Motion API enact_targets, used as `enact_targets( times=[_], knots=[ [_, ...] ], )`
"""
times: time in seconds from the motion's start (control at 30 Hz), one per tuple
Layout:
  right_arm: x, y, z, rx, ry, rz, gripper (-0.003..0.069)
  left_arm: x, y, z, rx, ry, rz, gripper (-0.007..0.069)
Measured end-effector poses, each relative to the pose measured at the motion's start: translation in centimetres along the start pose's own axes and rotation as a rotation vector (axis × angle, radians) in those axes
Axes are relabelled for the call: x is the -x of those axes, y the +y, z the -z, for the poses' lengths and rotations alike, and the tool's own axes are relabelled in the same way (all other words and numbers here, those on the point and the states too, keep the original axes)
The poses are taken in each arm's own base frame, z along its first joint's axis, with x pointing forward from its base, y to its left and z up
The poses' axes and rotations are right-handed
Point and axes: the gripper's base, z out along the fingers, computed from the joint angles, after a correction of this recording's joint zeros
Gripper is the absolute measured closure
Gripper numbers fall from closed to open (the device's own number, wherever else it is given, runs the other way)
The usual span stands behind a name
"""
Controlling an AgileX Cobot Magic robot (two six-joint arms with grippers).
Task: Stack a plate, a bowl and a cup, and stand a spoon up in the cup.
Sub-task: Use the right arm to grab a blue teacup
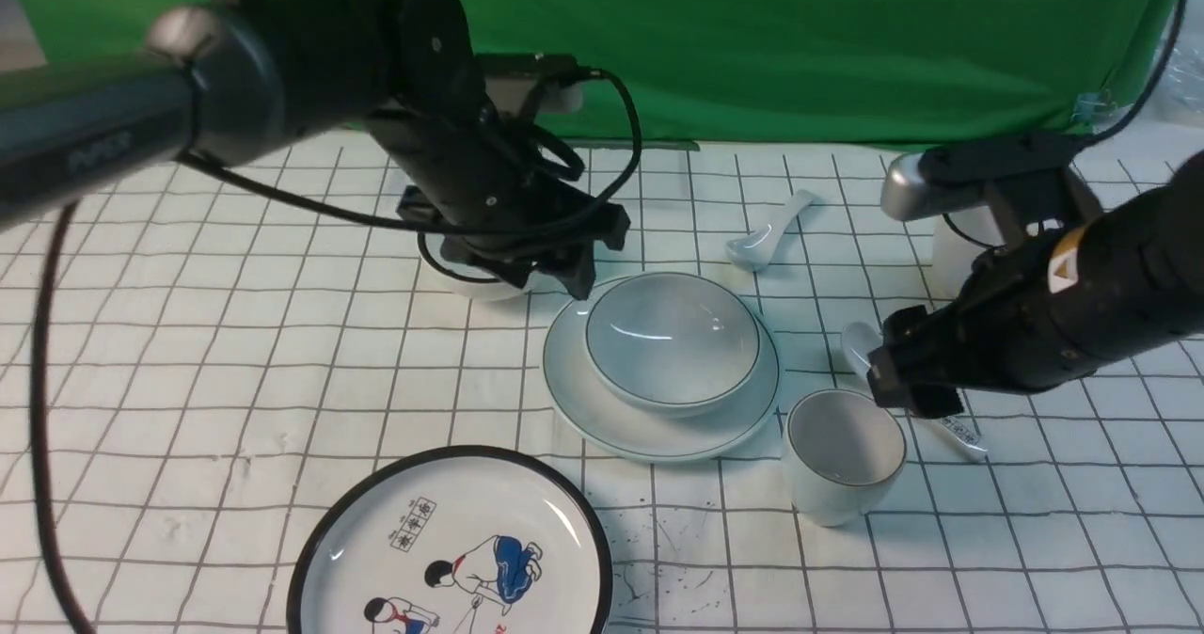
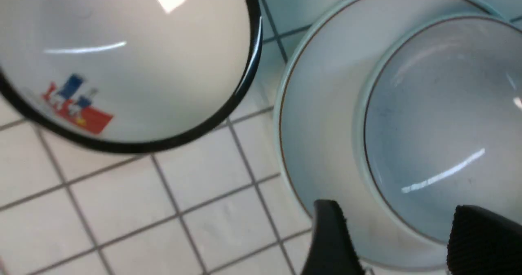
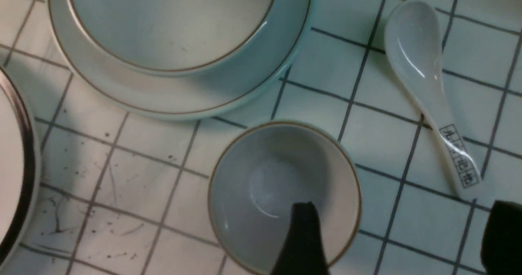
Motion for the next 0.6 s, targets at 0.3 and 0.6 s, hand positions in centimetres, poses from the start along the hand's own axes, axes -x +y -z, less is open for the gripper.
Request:
enact_targets(
  times=[0.3, 0.6],
  knots=[
    [-0.1, 0.1, -7.1, -0.020, 0.202, 0.032, 0.0182, -2.5, -0.9, 12.4, 0.034, -0.103, -0.061, 0.0613],
    [2.6, 0.3, -4.5, -0.024, 0.170, 0.076, 0.0569, -9.4, -1.5, 22.0, 0.015, -0.289, -0.081, 0.0624]
  ],
)
